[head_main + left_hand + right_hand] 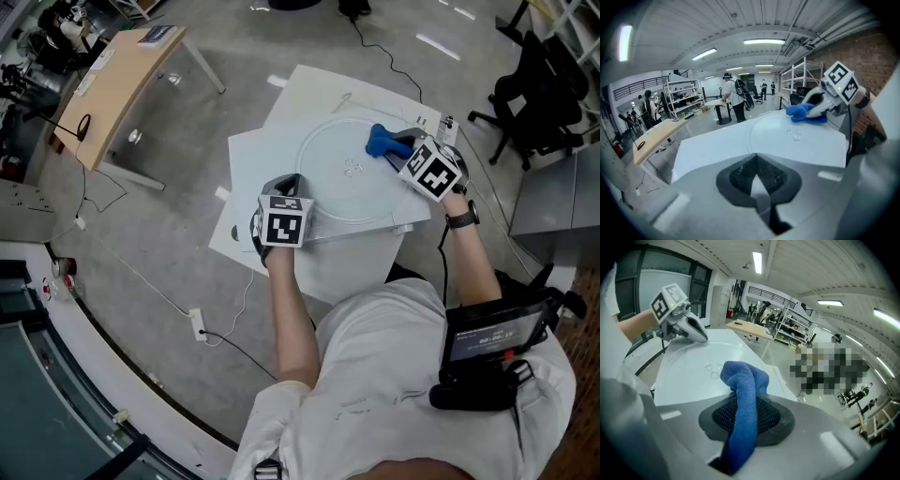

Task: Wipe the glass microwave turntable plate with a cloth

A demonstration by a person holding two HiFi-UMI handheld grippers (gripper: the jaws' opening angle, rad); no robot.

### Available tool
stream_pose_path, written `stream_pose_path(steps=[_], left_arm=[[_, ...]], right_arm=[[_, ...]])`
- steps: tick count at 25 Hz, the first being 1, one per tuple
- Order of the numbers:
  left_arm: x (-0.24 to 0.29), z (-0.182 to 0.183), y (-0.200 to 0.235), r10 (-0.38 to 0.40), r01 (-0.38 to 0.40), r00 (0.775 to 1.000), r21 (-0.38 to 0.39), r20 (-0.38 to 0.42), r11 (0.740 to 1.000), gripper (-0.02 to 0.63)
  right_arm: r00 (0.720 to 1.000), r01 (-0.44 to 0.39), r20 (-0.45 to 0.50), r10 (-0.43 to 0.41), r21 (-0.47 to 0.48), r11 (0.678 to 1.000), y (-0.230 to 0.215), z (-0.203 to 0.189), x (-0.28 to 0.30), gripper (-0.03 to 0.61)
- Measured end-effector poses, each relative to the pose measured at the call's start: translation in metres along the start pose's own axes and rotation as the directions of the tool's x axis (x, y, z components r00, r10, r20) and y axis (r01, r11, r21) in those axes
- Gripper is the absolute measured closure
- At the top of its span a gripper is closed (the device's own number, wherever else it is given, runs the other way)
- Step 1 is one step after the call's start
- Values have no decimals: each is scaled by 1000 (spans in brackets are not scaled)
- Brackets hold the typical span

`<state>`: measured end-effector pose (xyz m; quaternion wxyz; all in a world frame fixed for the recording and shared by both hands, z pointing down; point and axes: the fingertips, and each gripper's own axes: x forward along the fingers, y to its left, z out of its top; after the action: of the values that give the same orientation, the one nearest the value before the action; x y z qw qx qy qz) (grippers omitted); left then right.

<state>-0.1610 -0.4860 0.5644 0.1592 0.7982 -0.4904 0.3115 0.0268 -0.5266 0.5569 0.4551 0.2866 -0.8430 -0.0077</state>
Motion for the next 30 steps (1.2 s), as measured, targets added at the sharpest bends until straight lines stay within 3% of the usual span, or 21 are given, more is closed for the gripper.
stream_pose_path(steps=[3, 8, 14, 16, 25, 30], left_arm=[[1, 0, 0, -7, 7, 1000, 4, -7, 1000, 612], [-1, 2, -2, -10, 10, 1000, 5, -15, 1000, 612], [-2, 0, 1, -1, 1, 1000, 0, -24, 1000, 612], [-3, -1, 1, 0, 0, 999, -9, -34, 1000, 612], [0, -3, 0, -10, 10, 999, -14, -38, 1000, 612], [3, 2, -1, -10, 10, 1000, -5, -7, 1000, 612]], right_arm=[[998, -57, -15, 56, -38, 998, 28, -14, -17, 500], [984, -177, 4, 178, -100, 979, 84, -4, -37, 500], [942, -313, 47, 332, -231, 921, 151, 43, -25, 500], [934, -328, 63, 351, -231, 916, 159, 59, -16, 491], [976, -150, 135, 168, -136, 979, 96, 105, 50, 502], [998, -10, 55, 13, -47, 999, 9, 66, 52, 499]])
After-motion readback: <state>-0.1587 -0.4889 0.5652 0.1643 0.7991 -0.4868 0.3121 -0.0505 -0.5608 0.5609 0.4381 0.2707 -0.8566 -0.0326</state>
